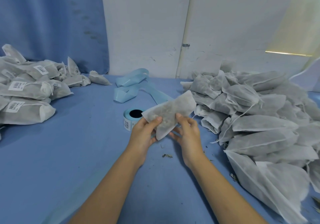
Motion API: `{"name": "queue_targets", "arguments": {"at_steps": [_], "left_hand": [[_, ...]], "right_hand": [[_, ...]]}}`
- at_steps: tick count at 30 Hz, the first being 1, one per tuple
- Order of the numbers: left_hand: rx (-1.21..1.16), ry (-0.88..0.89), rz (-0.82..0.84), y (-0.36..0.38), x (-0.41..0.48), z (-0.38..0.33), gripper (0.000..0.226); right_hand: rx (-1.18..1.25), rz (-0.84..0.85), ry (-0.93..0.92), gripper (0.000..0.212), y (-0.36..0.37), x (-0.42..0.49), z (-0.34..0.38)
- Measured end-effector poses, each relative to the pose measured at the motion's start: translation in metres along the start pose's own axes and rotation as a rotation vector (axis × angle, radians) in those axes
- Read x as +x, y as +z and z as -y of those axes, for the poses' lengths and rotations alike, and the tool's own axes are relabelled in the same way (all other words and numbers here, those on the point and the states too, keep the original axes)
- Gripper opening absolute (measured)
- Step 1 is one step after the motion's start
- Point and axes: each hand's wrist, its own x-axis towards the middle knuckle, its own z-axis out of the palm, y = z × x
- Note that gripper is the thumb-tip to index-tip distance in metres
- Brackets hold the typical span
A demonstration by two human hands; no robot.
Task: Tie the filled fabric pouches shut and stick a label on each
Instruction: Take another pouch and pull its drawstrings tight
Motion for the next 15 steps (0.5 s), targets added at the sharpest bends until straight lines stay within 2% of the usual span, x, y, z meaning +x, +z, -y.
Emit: {"name": "queue_targets", "arguments": {"at_steps": [2, 5, 7, 10, 13, 15], "left_hand": [[0.022, 0.028, -0.001, 0.001, 0.000, 0.002, 0.022], [0.065, 0.084, -0.017, 0.004, -0.001, 0.005, 0.022], [0.158, 0.168, -0.091, 0.007, -0.001, 0.007, 0.022], [0.345, 0.389, -0.256, 0.008, -0.001, 0.009, 0.028], [0.578, 0.574, -0.341, 0.007, -0.006, 0.010, 0.035], [0.702, 0.703, -0.314, 0.005, -0.010, 0.011, 0.048]], "right_hand": [[0.056, -0.007, -0.017, 0.032, -0.005, 0.002, 0.002], [-0.039, 0.018, -0.110, 0.021, -0.009, 0.003, 0.005], [-0.052, -0.042, -0.196, 0.015, -0.010, 0.005, 0.008], [-0.082, -0.110, -0.358, 0.019, -0.008, 0.008, 0.013], [-0.335, -0.098, -0.518, 0.025, -0.009, 0.007, 0.009], [-0.577, -0.061, -0.562, 0.033, -0.013, 0.006, -0.001]]}}
